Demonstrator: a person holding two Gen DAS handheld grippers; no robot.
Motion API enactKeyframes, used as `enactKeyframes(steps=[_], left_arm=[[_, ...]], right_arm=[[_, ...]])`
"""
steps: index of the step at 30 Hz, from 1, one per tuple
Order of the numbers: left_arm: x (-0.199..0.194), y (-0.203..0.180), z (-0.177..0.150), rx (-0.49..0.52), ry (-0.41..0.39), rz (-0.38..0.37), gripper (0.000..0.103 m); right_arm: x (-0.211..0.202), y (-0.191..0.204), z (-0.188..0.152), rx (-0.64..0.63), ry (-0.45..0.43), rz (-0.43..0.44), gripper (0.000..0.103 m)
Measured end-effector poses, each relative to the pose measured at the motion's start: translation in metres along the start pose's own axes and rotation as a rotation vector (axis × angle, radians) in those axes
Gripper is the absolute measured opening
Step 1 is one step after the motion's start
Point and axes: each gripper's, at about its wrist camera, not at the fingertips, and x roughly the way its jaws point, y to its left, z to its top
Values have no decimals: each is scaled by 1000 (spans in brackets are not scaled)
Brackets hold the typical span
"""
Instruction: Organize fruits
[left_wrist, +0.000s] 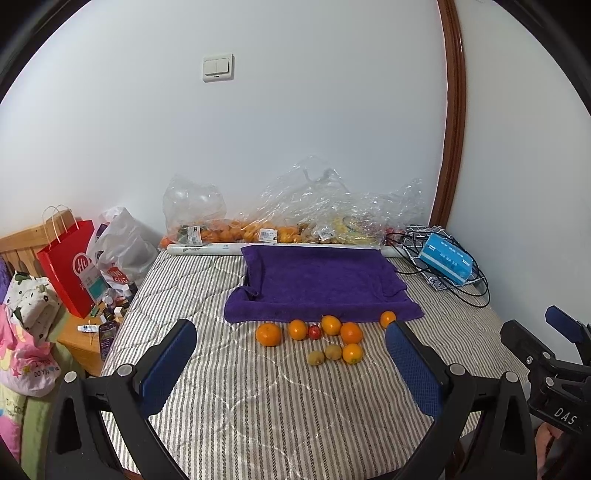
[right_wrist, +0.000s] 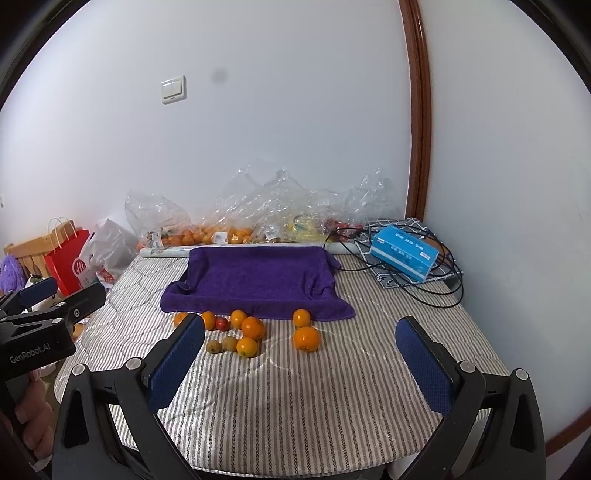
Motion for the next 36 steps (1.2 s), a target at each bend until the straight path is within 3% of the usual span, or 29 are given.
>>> enactKeyframes(steps=[9, 14, 30, 33, 36], left_arm=[[2, 1, 3, -5, 10, 11, 103], [5, -1, 3, 21, 29, -24, 103], [18, 0, 13, 33, 2, -40, 102], [24, 1, 13, 19, 11, -93, 97], [32, 2, 11, 20, 12, -83, 97]], right_arm=[[4, 3, 3, -24, 5, 7, 102], [6, 5, 4, -35, 7, 14, 102], [31, 4, 6, -6, 21, 43, 99], [40, 1, 5, 4, 38, 42, 99], [48, -2, 2, 1, 35, 27, 99]])
